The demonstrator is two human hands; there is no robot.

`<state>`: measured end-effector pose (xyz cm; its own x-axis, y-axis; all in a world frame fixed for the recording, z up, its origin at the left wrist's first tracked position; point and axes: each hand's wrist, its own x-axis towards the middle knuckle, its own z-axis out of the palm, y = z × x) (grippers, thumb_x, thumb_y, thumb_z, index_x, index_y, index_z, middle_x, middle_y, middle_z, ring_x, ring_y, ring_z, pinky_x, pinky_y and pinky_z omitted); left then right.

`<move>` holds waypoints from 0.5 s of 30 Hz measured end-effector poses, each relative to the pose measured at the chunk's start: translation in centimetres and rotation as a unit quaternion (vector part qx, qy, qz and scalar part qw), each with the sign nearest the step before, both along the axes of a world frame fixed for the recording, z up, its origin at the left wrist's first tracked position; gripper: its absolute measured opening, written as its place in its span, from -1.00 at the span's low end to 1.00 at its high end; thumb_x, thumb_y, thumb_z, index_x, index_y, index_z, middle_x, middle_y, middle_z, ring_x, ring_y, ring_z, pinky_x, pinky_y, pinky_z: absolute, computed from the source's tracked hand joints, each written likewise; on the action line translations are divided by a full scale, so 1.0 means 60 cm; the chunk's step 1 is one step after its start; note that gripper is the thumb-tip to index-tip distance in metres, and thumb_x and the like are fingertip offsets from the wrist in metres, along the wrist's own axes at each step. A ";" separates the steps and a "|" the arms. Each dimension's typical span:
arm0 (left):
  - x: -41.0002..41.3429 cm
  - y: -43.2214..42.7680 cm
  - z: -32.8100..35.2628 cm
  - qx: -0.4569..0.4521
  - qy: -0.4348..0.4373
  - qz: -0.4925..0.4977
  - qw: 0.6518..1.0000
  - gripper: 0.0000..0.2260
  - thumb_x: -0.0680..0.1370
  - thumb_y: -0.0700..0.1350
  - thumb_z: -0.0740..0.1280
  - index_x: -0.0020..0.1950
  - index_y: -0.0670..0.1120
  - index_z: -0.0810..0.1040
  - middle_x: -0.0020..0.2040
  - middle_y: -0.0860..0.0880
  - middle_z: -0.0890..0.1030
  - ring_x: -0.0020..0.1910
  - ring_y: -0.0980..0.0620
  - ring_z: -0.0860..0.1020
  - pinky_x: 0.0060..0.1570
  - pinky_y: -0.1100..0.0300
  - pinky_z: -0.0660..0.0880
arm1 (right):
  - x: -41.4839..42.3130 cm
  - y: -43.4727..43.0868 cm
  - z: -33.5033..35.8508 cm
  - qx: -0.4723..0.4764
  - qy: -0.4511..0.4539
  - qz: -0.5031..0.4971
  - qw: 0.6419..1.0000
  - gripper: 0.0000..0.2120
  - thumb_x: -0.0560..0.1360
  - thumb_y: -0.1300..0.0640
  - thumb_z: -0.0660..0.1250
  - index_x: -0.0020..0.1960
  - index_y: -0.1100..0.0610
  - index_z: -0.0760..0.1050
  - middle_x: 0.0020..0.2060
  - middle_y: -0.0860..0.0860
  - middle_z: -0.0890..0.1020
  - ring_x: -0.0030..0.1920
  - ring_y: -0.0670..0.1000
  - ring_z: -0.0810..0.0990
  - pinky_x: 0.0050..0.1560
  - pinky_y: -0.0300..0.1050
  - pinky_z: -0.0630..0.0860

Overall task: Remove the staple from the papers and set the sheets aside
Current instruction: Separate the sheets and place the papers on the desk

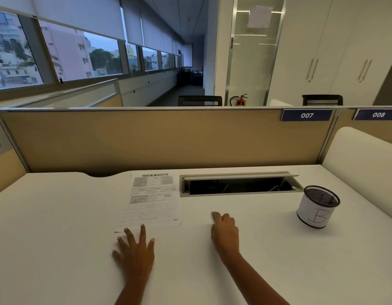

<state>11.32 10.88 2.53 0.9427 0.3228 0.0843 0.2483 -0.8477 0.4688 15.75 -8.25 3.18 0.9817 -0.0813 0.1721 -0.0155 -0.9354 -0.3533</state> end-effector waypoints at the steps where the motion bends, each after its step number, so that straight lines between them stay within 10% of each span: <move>1: 0.008 0.010 -0.005 0.002 0.012 -0.001 1.000 -0.12 0.44 0.28 -0.39 0.12 -0.27 0.52 0.09 -0.53 0.48 0.01 -0.59 0.44 -0.14 -0.56 0.31 | 0.011 0.015 0.001 0.003 0.003 0.009 1.000 -0.58 0.56 0.28 0.05 0.41 0.12 0.20 0.21 0.13 0.47 0.17 0.10 0.43 0.11 -0.10 0.43; 15: 0.100 0.082 -0.047 0.037 0.016 0.006 0.999 -0.04 0.34 0.36 -0.47 0.27 -0.19 0.41 0.29 -0.37 0.42 0.28 -0.34 0.38 0.24 -0.36 0.22 | 0.131 0.116 -0.025 -0.001 0.048 0.009 0.999 -0.60 0.57 0.25 0.11 0.40 0.16 0.19 0.27 0.15 0.42 0.24 0.12 0.40 0.22 -0.05 0.41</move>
<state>17.31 15.81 -0.30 0.9416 0.3277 0.0779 0.2724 -0.8769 0.3961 23.62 -1.32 1.66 0.9950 -0.0635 0.0774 -0.0325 -0.9362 -0.3501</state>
